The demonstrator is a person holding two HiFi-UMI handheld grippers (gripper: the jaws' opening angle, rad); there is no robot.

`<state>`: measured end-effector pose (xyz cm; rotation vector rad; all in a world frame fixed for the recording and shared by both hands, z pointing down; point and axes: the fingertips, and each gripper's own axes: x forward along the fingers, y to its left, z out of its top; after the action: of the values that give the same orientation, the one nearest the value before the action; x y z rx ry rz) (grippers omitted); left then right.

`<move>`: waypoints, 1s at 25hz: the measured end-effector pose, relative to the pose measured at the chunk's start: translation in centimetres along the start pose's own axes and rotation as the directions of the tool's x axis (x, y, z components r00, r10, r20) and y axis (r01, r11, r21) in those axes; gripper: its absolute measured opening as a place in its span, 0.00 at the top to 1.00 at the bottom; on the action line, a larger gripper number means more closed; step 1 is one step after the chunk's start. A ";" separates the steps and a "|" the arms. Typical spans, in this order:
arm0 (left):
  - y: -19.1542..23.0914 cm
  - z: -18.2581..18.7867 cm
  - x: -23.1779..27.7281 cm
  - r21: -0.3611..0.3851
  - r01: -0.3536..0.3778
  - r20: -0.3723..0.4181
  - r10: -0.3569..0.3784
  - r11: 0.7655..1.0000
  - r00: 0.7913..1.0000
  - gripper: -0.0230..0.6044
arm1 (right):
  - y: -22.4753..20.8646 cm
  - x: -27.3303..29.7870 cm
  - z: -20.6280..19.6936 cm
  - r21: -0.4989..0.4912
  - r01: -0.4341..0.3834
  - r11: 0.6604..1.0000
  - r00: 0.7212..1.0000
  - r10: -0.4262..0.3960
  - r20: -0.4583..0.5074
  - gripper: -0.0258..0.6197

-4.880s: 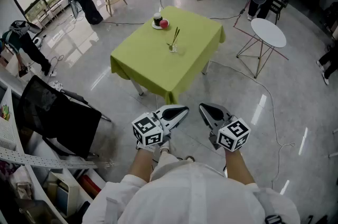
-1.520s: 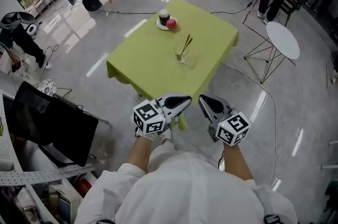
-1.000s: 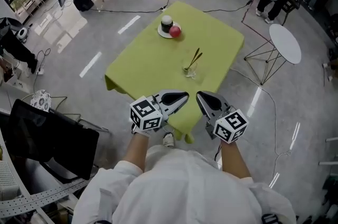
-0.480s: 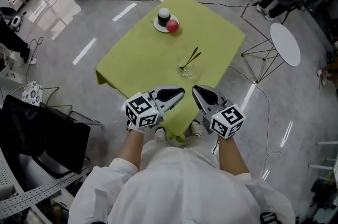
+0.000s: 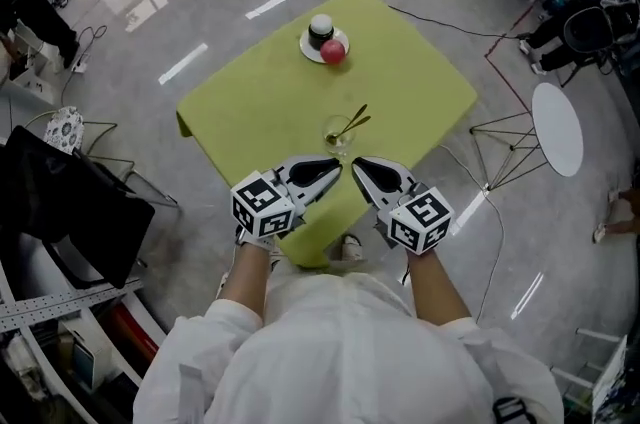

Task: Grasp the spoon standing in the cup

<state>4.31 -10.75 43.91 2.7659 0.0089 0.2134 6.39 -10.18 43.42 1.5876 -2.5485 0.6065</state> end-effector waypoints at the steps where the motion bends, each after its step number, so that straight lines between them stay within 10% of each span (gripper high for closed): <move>1: 0.1 -0.2 0.4 -0.007 -0.027 0.008 0.027 1.000 1.000 0.92 | -0.4 0.1 -0.2 -0.006 -0.025 1.000 1.000 0.025 -0.012 0.95; 13: 1.6 -3.2 2.2 -0.089 -0.273 0.071 0.279 0.958 0.958 0.88 | -4.5 1.7 -2.8 -0.069 -0.198 0.978 0.976 0.190 -0.108 0.95; 25: 3.5 -3.6 3.8 -0.135 -0.338 0.070 0.349 0.931 0.934 0.87 | -7.8 4.2 -3.7 -0.036 -0.211 0.977 0.964 0.202 -0.174 0.83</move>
<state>7.44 -12.63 49.04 2.6342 -0.5008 0.1681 10.75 -15.36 50.23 1.2050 -2.5956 0.6536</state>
